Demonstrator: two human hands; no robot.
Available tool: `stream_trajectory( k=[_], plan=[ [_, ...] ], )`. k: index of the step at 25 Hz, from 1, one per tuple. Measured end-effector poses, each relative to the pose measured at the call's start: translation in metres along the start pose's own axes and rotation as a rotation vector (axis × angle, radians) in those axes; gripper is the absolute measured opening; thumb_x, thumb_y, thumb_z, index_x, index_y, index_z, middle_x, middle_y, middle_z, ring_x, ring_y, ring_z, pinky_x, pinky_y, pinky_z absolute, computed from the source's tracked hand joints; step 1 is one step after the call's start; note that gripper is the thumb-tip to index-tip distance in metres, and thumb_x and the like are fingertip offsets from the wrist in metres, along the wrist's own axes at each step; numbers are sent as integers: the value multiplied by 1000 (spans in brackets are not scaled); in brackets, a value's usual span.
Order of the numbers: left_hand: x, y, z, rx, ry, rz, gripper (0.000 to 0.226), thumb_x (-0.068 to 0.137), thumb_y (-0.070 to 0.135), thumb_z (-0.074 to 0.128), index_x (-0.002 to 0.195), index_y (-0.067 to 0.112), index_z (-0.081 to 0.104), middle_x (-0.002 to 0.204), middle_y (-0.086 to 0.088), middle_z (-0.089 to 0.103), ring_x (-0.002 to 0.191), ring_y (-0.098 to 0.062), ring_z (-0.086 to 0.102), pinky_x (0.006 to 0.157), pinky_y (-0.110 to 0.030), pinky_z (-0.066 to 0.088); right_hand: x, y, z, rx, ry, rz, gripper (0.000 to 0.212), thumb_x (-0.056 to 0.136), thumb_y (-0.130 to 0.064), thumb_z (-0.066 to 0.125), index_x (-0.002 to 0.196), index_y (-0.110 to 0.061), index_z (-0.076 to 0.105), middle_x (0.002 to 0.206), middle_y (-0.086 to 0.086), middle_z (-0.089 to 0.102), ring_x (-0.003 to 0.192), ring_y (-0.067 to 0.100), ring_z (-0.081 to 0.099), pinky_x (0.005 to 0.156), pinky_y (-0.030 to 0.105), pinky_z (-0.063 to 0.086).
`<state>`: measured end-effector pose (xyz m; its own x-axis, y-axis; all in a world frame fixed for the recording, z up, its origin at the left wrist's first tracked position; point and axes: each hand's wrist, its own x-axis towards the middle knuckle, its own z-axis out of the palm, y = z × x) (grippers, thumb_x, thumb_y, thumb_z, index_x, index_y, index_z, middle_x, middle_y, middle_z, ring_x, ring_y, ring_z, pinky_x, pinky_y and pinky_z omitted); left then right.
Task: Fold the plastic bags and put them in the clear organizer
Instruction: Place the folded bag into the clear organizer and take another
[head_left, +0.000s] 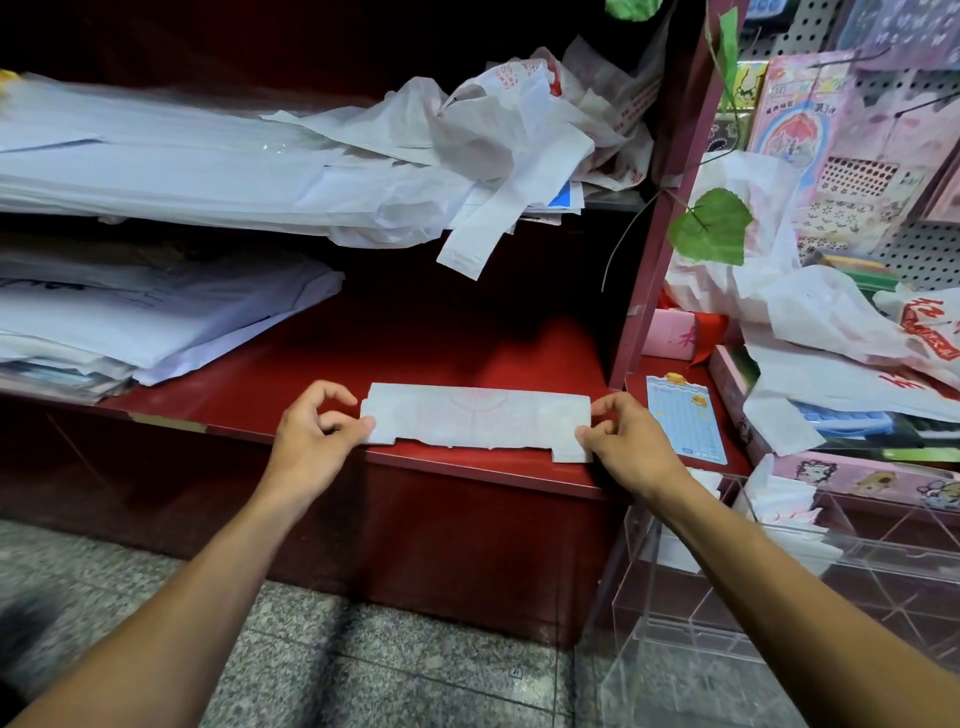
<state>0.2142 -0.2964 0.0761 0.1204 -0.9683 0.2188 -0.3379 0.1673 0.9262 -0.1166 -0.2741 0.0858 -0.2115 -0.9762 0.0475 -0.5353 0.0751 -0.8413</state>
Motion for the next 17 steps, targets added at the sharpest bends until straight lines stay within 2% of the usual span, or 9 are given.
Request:
stream_trajectory(
  k=[2,5,7,9,10,11,13,15,17],
  plan=[
    [1,-2,0,89,-52,77,16,85,8,71,84,23,68,67,0,66,65,-7,57,71,-29,43,-1,0,3,-16,34,-9,17,89,-18,67,98,-22,52,67,0,65,65,16,59,62,30,43],
    [3,-9,-7,317,-180,114,23,76,21,75,85,41,75,85,13,64,79,-11,60,83,-36,46,-3,1,3,-162,46,-143,6,90,-20,64,86,-24,62,74,2,66,74,22,63,70,36,51],
    [4,-14,-13,453,-259,123,38,70,21,79,92,50,68,89,17,57,83,-10,54,85,-36,45,-6,4,1,-333,4,-255,17,90,-38,63,85,-23,69,85,-1,62,81,21,60,73,35,50],
    [2,-18,-16,526,-251,213,49,70,12,85,97,48,66,87,14,53,86,-6,48,84,-25,42,-10,5,-4,-477,-76,-366,44,81,-64,60,95,-24,69,99,-6,53,90,15,53,78,33,47],
    [1,-17,-16,532,-212,274,45,71,9,86,95,42,69,88,14,53,87,-5,46,83,-16,39,-13,4,-7,-564,-132,-408,55,75,-72,58,100,-24,66,108,-9,50,95,14,49,82,33,45],
    [1,-17,-17,526,-177,332,37,70,8,87,89,36,73,90,14,54,89,-5,46,82,-9,35,-15,4,-10,-667,-190,-433,59,73,-75,59,104,-25,62,117,-12,48,99,13,46,86,34,43],
    [1,-13,-17,458,-159,359,26,69,10,87,77,32,75,99,18,62,95,-11,52,85,-6,33,-18,4,-12,-760,-266,-481,49,74,-63,70,104,-26,59,127,-16,50,107,13,43,93,37,40],
    [-1,-3,-17,258,-193,232,15,73,14,85,77,27,78,100,16,71,100,-10,61,92,-17,39,-19,0,-13,-560,-260,-500,29,77,-48,77,90,-25,65,120,-18,62,110,10,48,95,38,40],
    [-1,11,-17,-26,-190,67,6,79,18,79,84,21,79,95,10,75,92,-6,67,87,-24,45,-20,-13,-15,-135,-242,-414,20,81,-31,79,75,-17,67,94,-8,73,86,6,61,78,29,48]
  ],
)
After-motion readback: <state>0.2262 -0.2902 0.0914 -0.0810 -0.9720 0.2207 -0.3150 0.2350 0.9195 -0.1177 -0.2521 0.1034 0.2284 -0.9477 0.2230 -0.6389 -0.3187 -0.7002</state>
